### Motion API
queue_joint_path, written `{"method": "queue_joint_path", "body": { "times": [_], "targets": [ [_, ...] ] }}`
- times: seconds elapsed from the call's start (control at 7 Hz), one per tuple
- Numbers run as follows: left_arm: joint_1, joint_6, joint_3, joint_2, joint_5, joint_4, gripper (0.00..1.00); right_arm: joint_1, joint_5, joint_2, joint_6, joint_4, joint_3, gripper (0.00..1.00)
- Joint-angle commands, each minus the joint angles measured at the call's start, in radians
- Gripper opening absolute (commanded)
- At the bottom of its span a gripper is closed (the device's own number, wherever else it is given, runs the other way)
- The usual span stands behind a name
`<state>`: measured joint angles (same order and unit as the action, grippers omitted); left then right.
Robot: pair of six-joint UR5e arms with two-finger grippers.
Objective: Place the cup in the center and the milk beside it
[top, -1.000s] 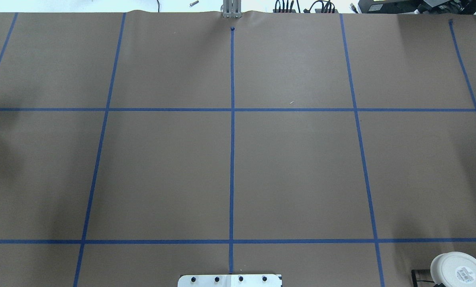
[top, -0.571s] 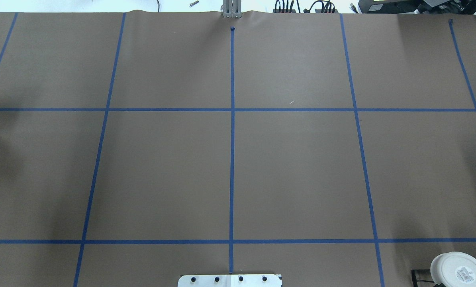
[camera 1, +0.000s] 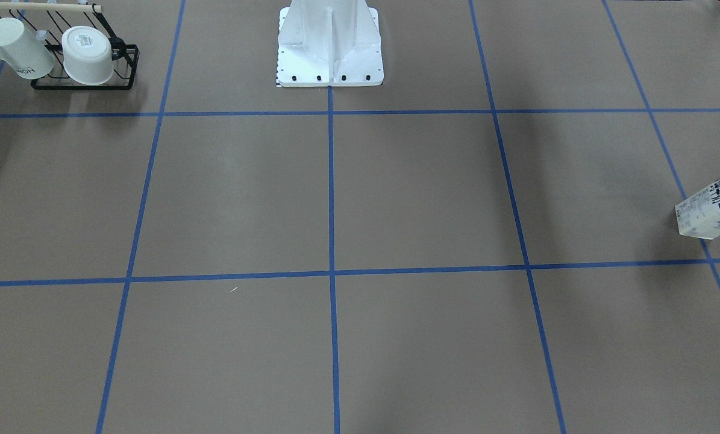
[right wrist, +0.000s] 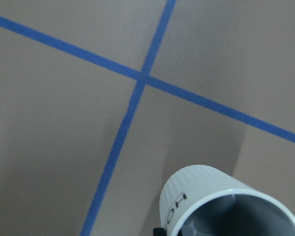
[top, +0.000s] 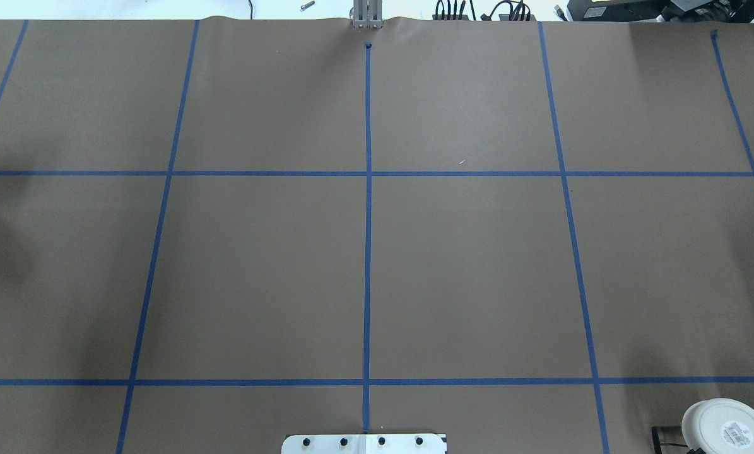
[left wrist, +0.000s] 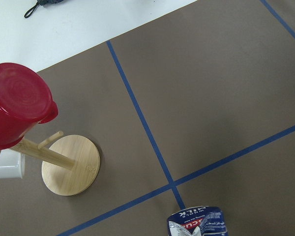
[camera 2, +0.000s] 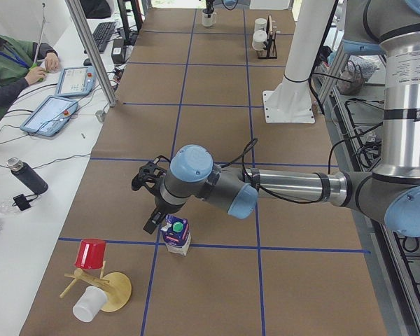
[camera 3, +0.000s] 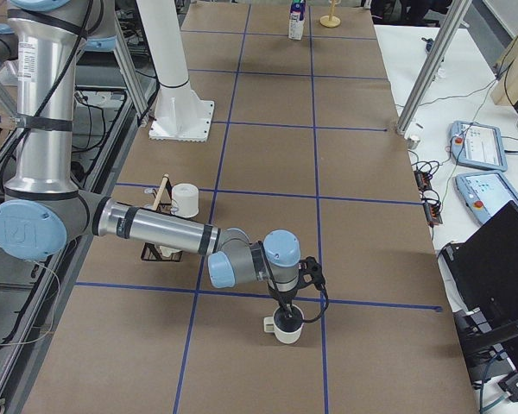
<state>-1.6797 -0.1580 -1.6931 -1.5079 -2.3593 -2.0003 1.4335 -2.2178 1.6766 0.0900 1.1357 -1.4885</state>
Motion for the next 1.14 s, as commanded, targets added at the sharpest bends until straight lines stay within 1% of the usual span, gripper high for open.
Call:
{"method": "queue_joint_path", "body": {
  "times": [0.0,0.14,0.29,0.43,0.57,0.71,0.86,1.0],
  "targets": [
    [0.000,0.000,0.000,0.000,0.000,0.000,0.98,0.001,-0.014,-0.053,-0.003,0.149,-0.175,0.00],
    [0.000,0.000,0.001,0.002,0.000,0.000,0.98,-0.010,-0.069,-0.104,-0.004,0.244,-0.261,0.00],
    [0.000,0.000,0.004,0.002,0.000,0.000,0.98,-0.040,-0.174,-0.179,-0.068,0.263,-0.286,0.00],
    [0.000,0.000,0.006,0.002,0.000,0.000,0.98,-0.135,-0.178,-0.226,-0.261,0.251,-0.320,0.00],
    [0.000,0.000,0.009,0.002,0.000,0.002,0.98,-0.230,-0.148,-0.315,-0.415,0.251,-0.338,0.00],
    [0.000,0.000,0.009,0.002,0.000,0.000,0.98,-0.342,-0.085,-0.398,-0.555,0.254,-0.337,0.00],
    [0.000,0.002,0.010,0.002,0.000,0.002,0.98,-0.480,0.044,-0.479,-0.705,0.265,-0.331,0.00],
    [0.000,0.002,0.010,0.002,0.000,0.002,0.98,-0.598,0.164,-0.554,-0.862,0.312,-0.323,0.00]
  ]
}}
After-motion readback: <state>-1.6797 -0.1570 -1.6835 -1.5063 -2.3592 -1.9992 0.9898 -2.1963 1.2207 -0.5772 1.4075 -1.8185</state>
